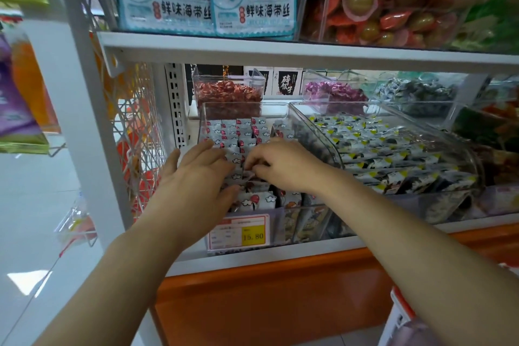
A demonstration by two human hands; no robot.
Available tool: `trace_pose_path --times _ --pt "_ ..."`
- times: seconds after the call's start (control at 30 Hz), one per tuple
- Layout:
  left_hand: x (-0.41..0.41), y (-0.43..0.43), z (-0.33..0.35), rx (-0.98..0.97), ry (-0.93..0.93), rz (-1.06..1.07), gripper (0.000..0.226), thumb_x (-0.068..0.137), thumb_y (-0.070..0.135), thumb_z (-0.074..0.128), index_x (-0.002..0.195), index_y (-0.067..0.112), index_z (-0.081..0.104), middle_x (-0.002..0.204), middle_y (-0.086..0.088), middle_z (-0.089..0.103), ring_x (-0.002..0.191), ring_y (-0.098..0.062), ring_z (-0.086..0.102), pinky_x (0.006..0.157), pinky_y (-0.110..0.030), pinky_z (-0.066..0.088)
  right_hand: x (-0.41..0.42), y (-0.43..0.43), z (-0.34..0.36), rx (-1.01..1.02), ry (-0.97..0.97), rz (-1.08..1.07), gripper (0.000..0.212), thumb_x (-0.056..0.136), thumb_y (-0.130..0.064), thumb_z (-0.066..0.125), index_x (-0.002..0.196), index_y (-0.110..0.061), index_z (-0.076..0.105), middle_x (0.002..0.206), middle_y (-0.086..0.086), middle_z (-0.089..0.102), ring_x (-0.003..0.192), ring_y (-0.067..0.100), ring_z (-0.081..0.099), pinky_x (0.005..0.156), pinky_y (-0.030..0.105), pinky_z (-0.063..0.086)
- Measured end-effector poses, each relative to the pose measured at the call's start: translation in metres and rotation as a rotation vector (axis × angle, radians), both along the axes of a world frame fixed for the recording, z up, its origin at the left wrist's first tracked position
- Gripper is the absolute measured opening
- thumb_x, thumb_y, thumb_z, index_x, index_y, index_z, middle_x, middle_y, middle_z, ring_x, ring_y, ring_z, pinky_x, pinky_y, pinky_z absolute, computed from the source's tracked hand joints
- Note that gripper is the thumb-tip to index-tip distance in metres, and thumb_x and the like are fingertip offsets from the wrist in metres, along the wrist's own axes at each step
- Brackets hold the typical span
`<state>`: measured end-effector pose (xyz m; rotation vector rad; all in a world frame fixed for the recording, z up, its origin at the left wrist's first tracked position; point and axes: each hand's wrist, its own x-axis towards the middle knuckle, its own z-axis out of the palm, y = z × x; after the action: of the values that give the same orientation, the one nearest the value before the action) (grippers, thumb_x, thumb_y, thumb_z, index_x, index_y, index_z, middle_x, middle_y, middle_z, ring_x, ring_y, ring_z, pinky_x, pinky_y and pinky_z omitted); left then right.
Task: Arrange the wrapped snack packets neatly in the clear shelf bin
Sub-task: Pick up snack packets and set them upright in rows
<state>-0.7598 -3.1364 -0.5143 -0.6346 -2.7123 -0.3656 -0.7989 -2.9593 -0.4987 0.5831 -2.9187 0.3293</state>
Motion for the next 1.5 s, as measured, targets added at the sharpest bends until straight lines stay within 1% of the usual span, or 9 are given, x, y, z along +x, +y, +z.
trace_pose_path --times 0.23,0.4,0.5,0.63,0.77,0.87,1.03,1.33,1.5 --pt "-0.001 0.003 0.002 0.017 -0.009 0.004 0.041 0.094 0.039 0.043 0.134 0.028 0.046 0.149 0.009 0.031 0.142 -0.010 0.006 0.117 -0.047 0.002 -0.014 0.005 0.012 -0.391 0.074 -0.075 0.018 0.088 -0.006 0.053 0.091 -0.017 0.068 0.092 0.001 0.068 0.075 0.013 0.059 0.061 0.025 0.044" --pt "-0.002 0.003 0.004 0.036 0.015 0.011 0.040 0.093 0.037 0.046 0.132 0.026 0.049 0.144 0.007 0.038 0.140 -0.015 0.015 0.116 -0.047 0.010 -0.034 -0.006 0.012 -0.071 0.099 -0.107 0.015 0.086 -0.024 0.064 0.098 -0.018 0.070 0.104 -0.001 0.068 0.113 0.020 0.051 0.088 0.035 0.046" --pt "-0.002 0.003 0.005 0.070 0.065 0.014 0.039 0.092 0.032 0.049 0.130 0.022 0.053 0.139 0.004 0.044 0.136 -0.017 0.023 0.115 -0.044 0.012 -0.039 -0.011 0.010 0.058 0.054 -0.111 0.013 0.084 -0.028 0.066 0.092 -0.019 0.069 0.101 -0.002 0.067 0.117 0.020 0.044 0.087 0.034 0.043" --pt "-0.001 0.003 0.008 0.146 0.175 0.017 0.034 0.092 0.025 0.050 0.123 0.017 0.059 0.133 0.001 0.052 0.129 -0.019 0.034 0.112 -0.036 0.018 -0.025 -0.005 0.022 -0.306 0.038 -0.078 0.002 0.086 -0.013 0.064 0.084 -0.014 0.062 0.082 -0.009 0.058 0.080 0.009 0.054 0.074 0.029 0.046" --pt "0.003 0.009 0.015 0.287 0.247 0.022 0.033 0.092 0.023 0.051 0.123 0.014 0.059 0.130 -0.001 0.055 0.121 -0.021 0.042 0.102 -0.031 0.029 0.005 0.020 0.040 -0.687 0.203 -0.106 0.018 0.090 -0.010 0.058 0.075 -0.018 0.051 0.085 -0.005 0.056 0.083 0.016 0.059 0.071 0.030 0.050" --pt "0.010 0.021 0.018 0.478 0.139 -0.031 0.039 0.093 0.026 0.050 0.132 0.017 0.050 0.129 0.000 0.051 0.104 -0.014 0.051 0.089 -0.021 0.040 0.030 0.037 0.040 -1.068 0.208 -0.179 0.015 0.092 -0.008 0.056 0.078 -0.014 0.053 0.094 0.007 0.062 0.075 0.017 0.068 0.064 0.033 0.059" --pt "0.019 0.042 0.016 0.793 -0.179 -0.100 0.038 0.095 0.030 0.045 0.129 0.016 0.050 0.111 0.001 0.063 0.083 -0.004 0.061 0.062 -0.017 0.053 0.068 0.049 0.022 -1.610 -0.060 -0.143 0.015 0.091 -0.006 0.054 0.076 -0.008 0.058 0.071 0.004 0.070 0.062 0.016 0.067 0.056 0.026 0.057" --pt "0.020 0.053 0.020 1.502 -0.623 -0.124 0.022 0.094 0.020 0.051 0.081 0.010 0.064 0.067 -0.002 0.067 0.066 -0.013 0.065 0.055 -0.018 0.052 0.081 0.060 0.003 -1.852 -0.264 -0.027 0.013 0.072 -0.015 0.061 0.077 -0.004 0.066 0.081 0.008 0.073 0.074 0.017 0.071 0.062 0.024 0.056" --pt "0.020 0.053 0.017 1.476 -0.523 -0.073 0.025 0.094 0.022 0.051 0.076 0.008 0.060 0.054 0.004 0.060 0.051 -0.007 0.056 0.051 -0.017 0.050 0.083 0.057 -0.003 -1.726 -0.245 -0.145 0.020 0.078 -0.017 0.062 0.062 -0.018 0.073 0.067 0.000 0.070 0.059 0.010 0.065 0.049 0.020 0.052"
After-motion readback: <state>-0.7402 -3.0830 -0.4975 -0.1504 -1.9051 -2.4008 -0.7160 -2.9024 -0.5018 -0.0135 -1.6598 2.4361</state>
